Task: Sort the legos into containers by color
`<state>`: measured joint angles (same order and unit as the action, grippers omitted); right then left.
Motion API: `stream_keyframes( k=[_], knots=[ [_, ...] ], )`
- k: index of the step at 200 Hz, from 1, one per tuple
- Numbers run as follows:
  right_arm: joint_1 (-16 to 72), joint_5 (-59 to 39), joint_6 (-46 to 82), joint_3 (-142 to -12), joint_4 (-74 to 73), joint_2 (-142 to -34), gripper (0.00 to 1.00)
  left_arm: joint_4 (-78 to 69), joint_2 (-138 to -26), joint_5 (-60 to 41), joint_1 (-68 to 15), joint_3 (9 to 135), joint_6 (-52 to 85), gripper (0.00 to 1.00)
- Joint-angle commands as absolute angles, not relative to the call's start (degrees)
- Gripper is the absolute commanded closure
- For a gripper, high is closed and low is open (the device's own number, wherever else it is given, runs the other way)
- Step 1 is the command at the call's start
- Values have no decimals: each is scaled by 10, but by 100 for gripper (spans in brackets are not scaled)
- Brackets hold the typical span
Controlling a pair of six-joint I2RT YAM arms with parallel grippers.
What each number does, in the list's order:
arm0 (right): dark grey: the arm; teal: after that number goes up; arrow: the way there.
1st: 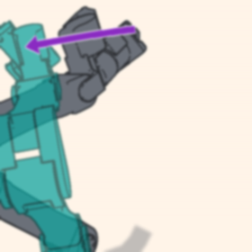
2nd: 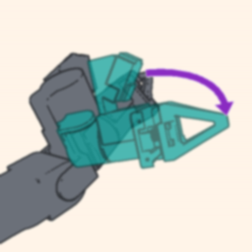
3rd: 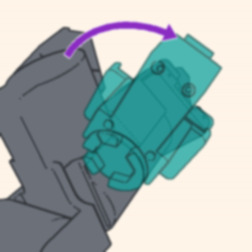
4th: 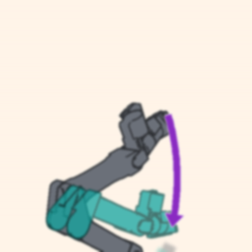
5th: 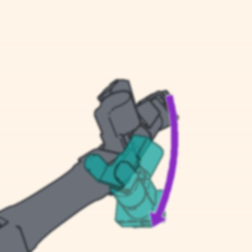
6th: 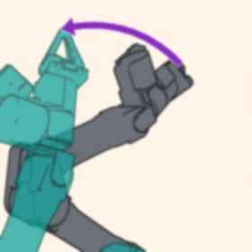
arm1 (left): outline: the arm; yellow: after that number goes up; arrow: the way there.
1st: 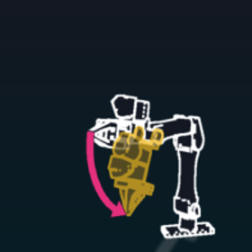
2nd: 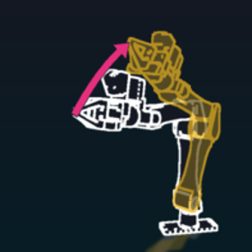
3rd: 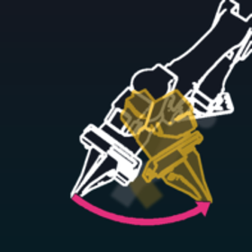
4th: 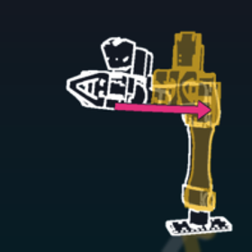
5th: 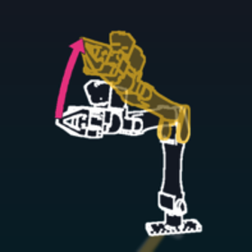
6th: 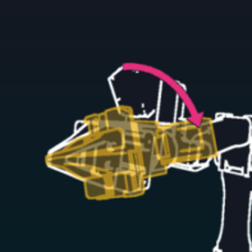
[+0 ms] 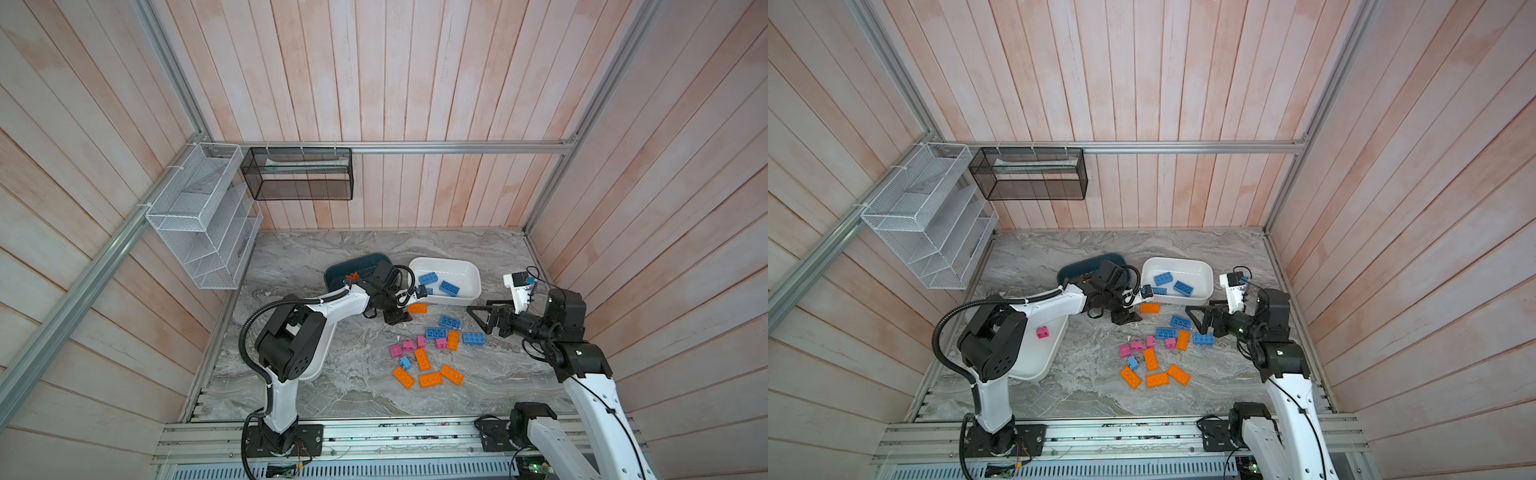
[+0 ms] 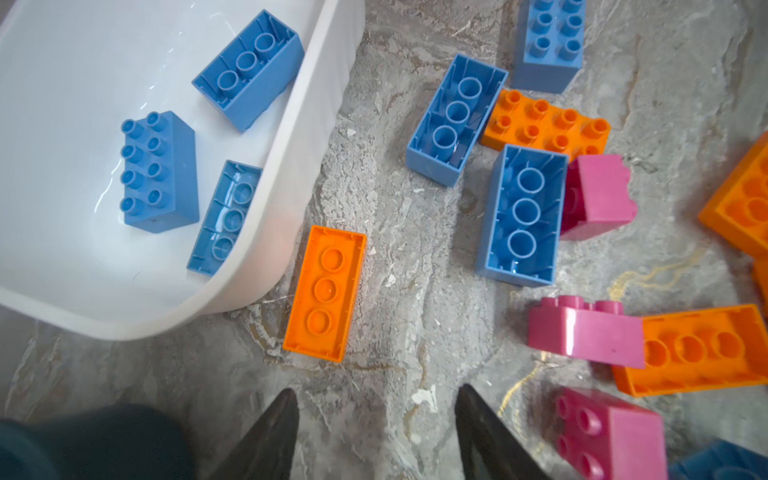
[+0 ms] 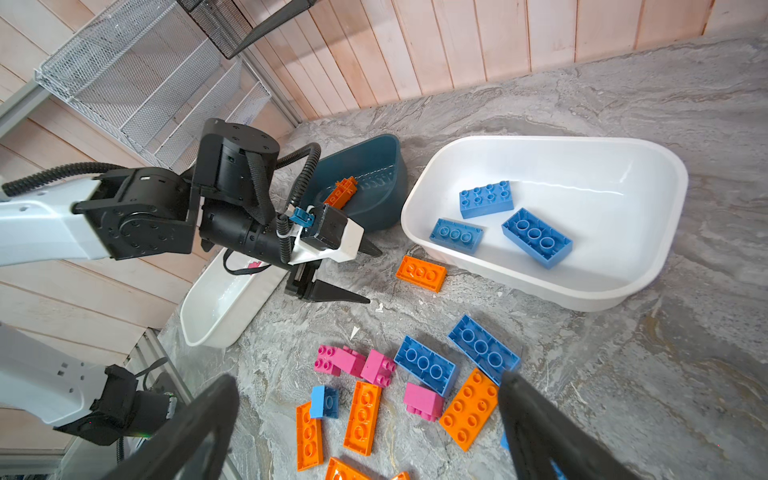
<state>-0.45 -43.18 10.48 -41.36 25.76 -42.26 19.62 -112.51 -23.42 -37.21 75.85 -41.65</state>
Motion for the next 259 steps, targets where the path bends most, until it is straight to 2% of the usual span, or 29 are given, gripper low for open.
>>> stream_keyframes(
  k=[1, 165, 259],
  knots=[
    [-3, -429, 105, -405, 260, -417, 2, 182, -1150, -232, -372, 777, -451, 37],
    [-2, -426, 124, -391, 250, -406, 2, 219, -1233, -217, -407, 849, -482, 37],
    [-3, -427, 128, -393, 248, -407, 2, 264, -1201, -220, -427, 832, -470, 50]
  ],
)
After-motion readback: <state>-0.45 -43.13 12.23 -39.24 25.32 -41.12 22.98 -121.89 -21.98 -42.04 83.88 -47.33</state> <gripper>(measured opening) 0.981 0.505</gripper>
